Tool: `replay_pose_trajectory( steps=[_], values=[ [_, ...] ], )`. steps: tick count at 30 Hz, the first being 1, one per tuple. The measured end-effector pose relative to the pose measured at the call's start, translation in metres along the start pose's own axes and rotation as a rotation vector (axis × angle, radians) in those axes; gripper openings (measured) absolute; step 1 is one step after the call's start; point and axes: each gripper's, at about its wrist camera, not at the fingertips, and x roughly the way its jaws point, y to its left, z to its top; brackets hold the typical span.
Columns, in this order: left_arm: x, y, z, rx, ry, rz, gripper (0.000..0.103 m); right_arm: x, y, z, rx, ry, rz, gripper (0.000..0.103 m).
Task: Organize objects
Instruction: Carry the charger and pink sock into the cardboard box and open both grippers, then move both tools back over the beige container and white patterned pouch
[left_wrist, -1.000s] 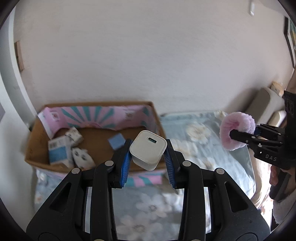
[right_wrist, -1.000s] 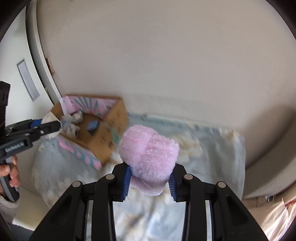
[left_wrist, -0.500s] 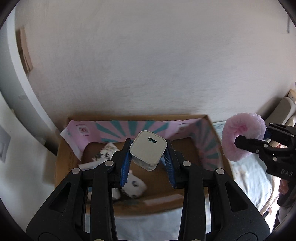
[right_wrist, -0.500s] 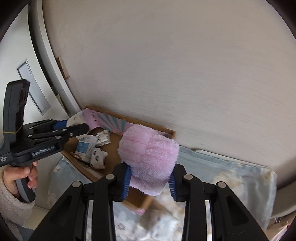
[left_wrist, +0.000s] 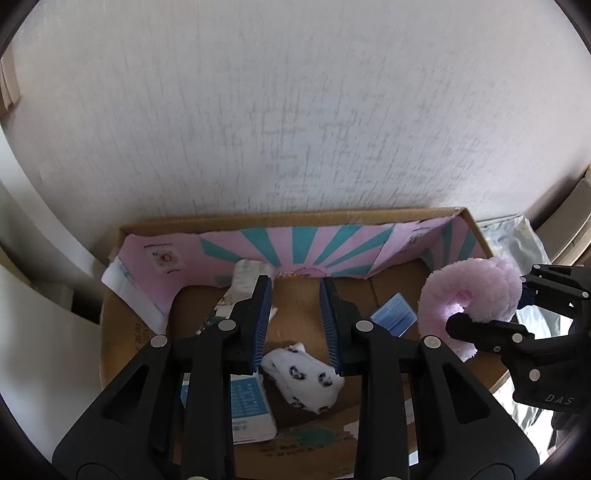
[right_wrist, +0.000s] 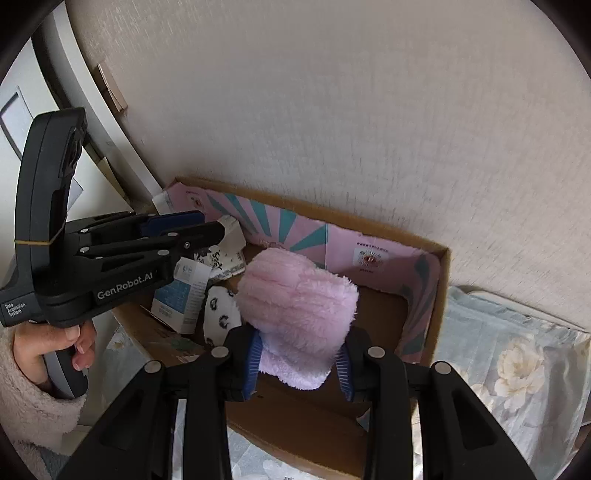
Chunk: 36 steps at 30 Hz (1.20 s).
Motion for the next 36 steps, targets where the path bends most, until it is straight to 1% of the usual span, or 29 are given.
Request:
replay_pose_trajectory(
  steps=[2, 3, 4, 5, 6, 7, 9, 13, 19, 23, 28, 31, 34, 36],
  values=[
    [0.006, 0.005, 0.0, -0.013, 0.035, 0.016, 0.027, 0.004, -0.001, 0.0, -0.007, 0.026, 0.011, 0.032],
    [0.009, 0.006, -0.001, -0.012, 0.05, 0.024, 0.034, 0.007, 0.001, 0.0, -0.013, 0.038, 0.01, 0.033],
    [0.01, 0.006, -0.001, -0.007, 0.059, 0.022, 0.061, 0.008, 0.002, -0.001, -0.018, 0.043, -0.001, 0.046],
    [0.011, 0.007, -0.002, -0.005, 0.062, 0.017, 0.088, 0.009, 0.002, -0.002, -0.026, 0.046, -0.009, 0.064],
    [0.01, 0.008, -0.004, -0.006, 0.055, 0.013, 0.1, 0.009, 0.003, -0.003, -0.032, 0.044, -0.015, 0.071],
    [0.01, 0.01, -0.005, -0.01, 0.056, 0.006, 0.103, 0.009, 0.004, -0.003, -0.04, 0.037, -0.023, 0.079],
    [0.01, 0.015, -0.006, -0.025, 0.058, -0.006, 0.103, 0.007, 0.004, -0.003, -0.042, 0.034, -0.031, 0.08],
    [0.011, 0.02, -0.009, -0.043, 0.063, 0.001, 0.103, 0.003, 0.001, -0.004, -0.031, 0.033, -0.04, 0.08],
    [0.0, 0.01, -0.013, -0.049, 0.052, 0.015, 0.103, -0.01, -0.005, -0.008, -0.03, 0.036, -0.045, 0.08],
    [-0.009, 0.005, -0.013, -0.061, 0.045, 0.015, 0.103, -0.01, -0.003, -0.008, -0.032, 0.033, -0.041, 0.08],
    [-0.026, 0.003, -0.012, -0.064, 0.03, 0.005, 0.103, -0.023, -0.004, -0.007, -0.029, 0.022, -0.025, 0.08],
    [-0.046, -0.002, -0.008, -0.052, 0.003, 0.014, 0.103, -0.035, -0.005, -0.003, -0.042, 0.014, -0.017, 0.08],
    [-0.074, -0.012, -0.003, -0.024, -0.061, 0.045, 0.103, -0.058, -0.007, -0.001, -0.079, -0.018, -0.026, 0.08],
    [-0.095, -0.02, 0.0, 0.0, -0.104, 0.043, 0.103, -0.077, -0.011, 0.0, -0.098, -0.039, -0.028, 0.08]
  ],
)
